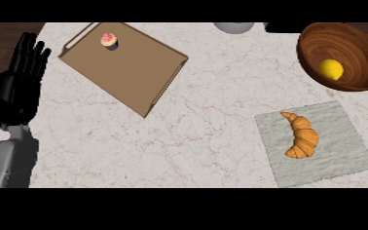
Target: Pick the lemon from the placemat and place it in the bowl
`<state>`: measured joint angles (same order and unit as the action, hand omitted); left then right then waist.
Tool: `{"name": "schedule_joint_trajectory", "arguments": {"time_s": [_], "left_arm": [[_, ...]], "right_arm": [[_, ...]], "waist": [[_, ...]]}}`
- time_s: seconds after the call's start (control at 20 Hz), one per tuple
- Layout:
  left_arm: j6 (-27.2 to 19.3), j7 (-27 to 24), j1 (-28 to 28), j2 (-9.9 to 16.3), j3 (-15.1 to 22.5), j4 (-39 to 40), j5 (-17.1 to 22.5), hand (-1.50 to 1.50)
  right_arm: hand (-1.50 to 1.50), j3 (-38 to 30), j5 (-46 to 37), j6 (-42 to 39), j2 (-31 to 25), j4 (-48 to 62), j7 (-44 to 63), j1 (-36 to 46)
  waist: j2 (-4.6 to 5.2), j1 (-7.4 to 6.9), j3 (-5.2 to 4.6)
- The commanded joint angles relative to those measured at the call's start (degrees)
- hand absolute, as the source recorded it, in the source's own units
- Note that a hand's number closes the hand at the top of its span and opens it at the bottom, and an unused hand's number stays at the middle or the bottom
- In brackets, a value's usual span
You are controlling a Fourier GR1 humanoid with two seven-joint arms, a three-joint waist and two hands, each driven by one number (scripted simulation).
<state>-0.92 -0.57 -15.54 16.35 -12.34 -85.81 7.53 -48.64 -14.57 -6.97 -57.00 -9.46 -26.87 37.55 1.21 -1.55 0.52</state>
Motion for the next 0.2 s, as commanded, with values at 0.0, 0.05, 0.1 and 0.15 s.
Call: {"name": "schedule_joint_trajectory", "arguments": {"time_s": [0.0, 0.05, 0.1, 0.15], "left_arm": [[-1.2, 0.1, -0.4, -0.7, 0.5, -0.5, -0.8, 0.0], [0.5, -0.2, -1.5, 0.6, -0.4, 1.3, 0.2, 0.0], [-0.4, -1.5, -0.1, -0.3, 0.0, 0.9, -0.8, 0.0], [1.0, -1.5, -0.3, 0.6, -1.0, 1.7, 0.7, 0.0]], "right_arm": [[-1.5, -2.5, 2.4, -5.2, -3.9, 0.9, -2.0, -4.2], [-1.5, -2.8, 2.8, -4.5, -2.5, 0.8, -3.6, -4.8], [-1.5, -2.7, 2.6, -7.2, -4.5, 1.0, -2.5, -5.0], [-1.5, -2.8, 2.6, -6.7, -3.4, 1.1, -4.3, -6.8]], "waist": [[0.07, 0.26, 0.14], [0.13, 0.22, 0.08], [0.25, 0.01, 0.16], [0.2, 0.04, 0.13]]}}
